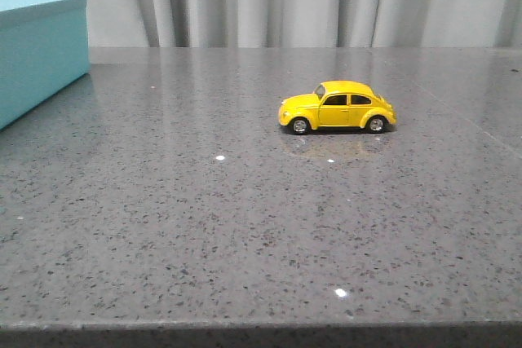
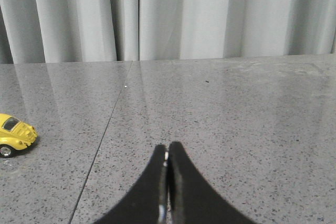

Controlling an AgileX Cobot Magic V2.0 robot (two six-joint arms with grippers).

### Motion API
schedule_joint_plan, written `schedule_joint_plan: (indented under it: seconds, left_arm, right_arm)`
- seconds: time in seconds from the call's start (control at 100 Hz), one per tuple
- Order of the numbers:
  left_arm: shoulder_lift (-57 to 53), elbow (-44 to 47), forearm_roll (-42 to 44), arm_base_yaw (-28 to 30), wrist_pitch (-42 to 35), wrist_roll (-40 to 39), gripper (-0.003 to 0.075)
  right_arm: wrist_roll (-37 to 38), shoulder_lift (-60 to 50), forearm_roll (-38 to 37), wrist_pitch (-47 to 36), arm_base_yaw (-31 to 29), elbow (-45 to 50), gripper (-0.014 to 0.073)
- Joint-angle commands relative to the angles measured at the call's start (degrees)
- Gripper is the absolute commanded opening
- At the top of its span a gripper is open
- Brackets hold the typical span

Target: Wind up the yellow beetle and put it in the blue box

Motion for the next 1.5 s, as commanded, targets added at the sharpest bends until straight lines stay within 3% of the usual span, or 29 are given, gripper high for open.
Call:
schedule_joint_plan:
  seconds: [0.0, 0.27, 0.52, 0.98, 1.32, 1.49]
  left_arm:
    - [-1.8, 0.9, 0.0, -0.5, -7.4, 0.0, -0.0019]
    - [3.0, -6.8, -0.1, -0.5, -3.8, 0.0, -0.0019]
    - [13.6, -15.0, -0.2, -0.5, -3.8, 0.0, -0.0019]
    - [28.1, -23.5, -0.2, -0.5, -3.9, 0.0, -0.0019]
    - [28.2, -23.4, -0.2, -0.5, -5.4, 0.0, -0.0019]
    - [28.2, -23.4, -0.2, -0.5, -5.7, 0.0, -0.0019]
  right_arm:
    - [-0.6, -1.3, 0.1, -3.7, -0.3, -1.2, -0.0068]
    - [-0.6, 0.0, 0.1, 4.8, -0.3, -7.9, -0.006]
    - [-0.6, 7.9, 0.7, 16.8, -0.3, -18.9, -0.006]
    - [-0.6, 28.4, 1.6, 22.7, -0.3, -32.3, -0.006]
    - [-0.6, 30.6, 2.1, 23.0, -0.2, -33.6, -0.006]
    - [-0.6, 33.3, 3.3, 27.8, 0.4, -35.9, -0.006]
